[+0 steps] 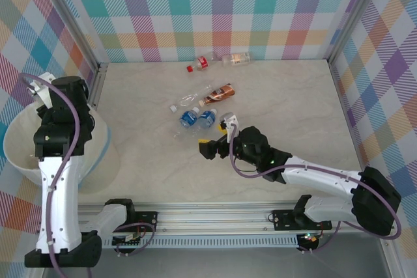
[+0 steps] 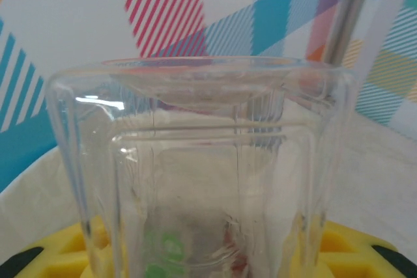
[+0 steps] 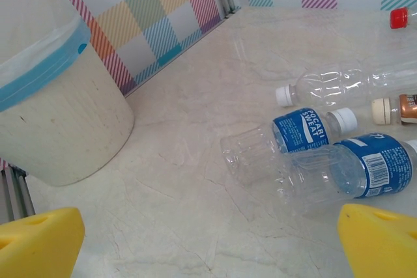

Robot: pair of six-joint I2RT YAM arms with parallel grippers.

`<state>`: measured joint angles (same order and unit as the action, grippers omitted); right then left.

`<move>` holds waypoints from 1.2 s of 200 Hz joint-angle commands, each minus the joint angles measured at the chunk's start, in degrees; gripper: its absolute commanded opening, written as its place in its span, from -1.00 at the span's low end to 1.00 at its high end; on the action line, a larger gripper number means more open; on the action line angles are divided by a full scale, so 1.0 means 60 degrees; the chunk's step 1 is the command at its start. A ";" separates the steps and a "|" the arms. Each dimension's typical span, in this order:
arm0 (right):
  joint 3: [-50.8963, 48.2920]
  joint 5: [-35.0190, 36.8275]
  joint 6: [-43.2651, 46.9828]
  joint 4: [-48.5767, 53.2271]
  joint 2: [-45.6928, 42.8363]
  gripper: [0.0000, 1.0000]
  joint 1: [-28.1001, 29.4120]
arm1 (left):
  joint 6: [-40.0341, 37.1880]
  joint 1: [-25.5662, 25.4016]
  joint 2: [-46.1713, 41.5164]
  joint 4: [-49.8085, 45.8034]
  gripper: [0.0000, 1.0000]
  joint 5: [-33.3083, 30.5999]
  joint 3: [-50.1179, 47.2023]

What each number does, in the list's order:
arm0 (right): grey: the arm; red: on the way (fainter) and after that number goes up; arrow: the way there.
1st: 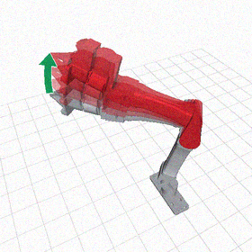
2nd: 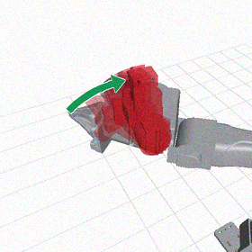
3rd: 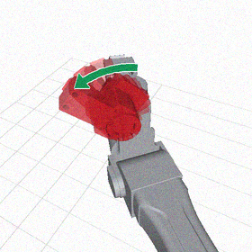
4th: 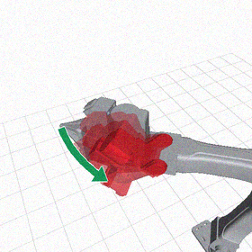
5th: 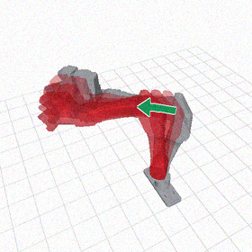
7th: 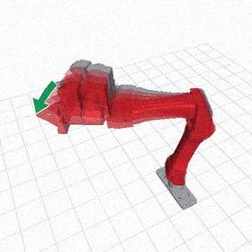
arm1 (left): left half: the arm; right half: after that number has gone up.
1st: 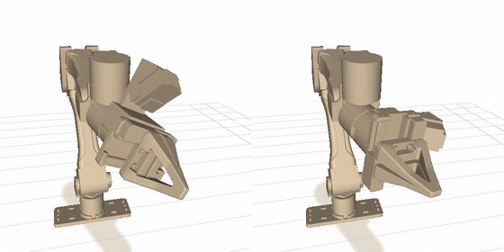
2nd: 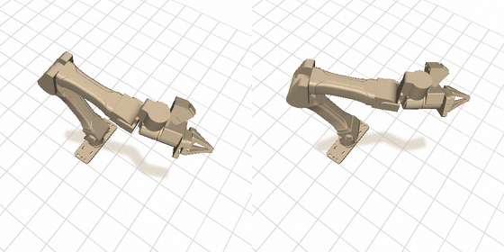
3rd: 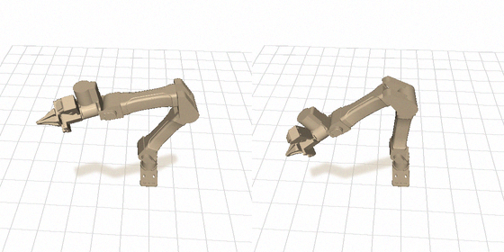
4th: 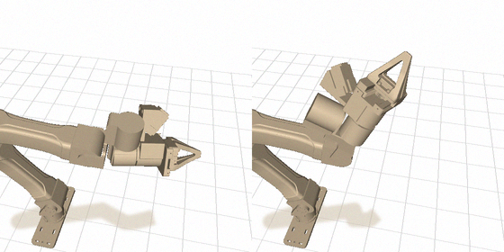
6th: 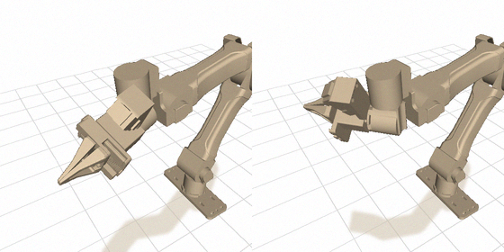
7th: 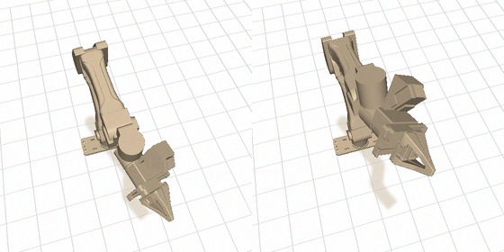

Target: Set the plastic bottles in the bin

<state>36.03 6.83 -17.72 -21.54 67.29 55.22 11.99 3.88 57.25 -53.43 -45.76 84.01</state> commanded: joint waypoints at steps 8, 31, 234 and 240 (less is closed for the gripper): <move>0.0041 0.0139 -0.0003 -0.0072 -0.0458 0.99 0.0100 | -0.0159 0.1375 0.0143 0.0423 -1.00 -0.0769 -0.0117; 0.0238 0.0088 0.0188 0.0439 -0.0525 0.99 0.0097 | 0.0027 0.2433 0.0330 0.0322 -1.00 -0.0539 -0.0599; 0.0136 0.2034 -0.1039 0.1745 -0.1043 0.99 0.0098 | 0.0825 0.2192 -0.0634 0.0260 1.00 0.6330 0.0077; 0.0071 0.2202 -0.1133 0.1750 -0.1091 0.99 0.0105 | 0.0905 0.1745 -0.0659 0.0316 1.00 0.6376 0.0079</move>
<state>38.09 14.57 -20.78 -12.05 62.81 55.48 13.63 19.86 54.48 -53.71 -16.16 83.44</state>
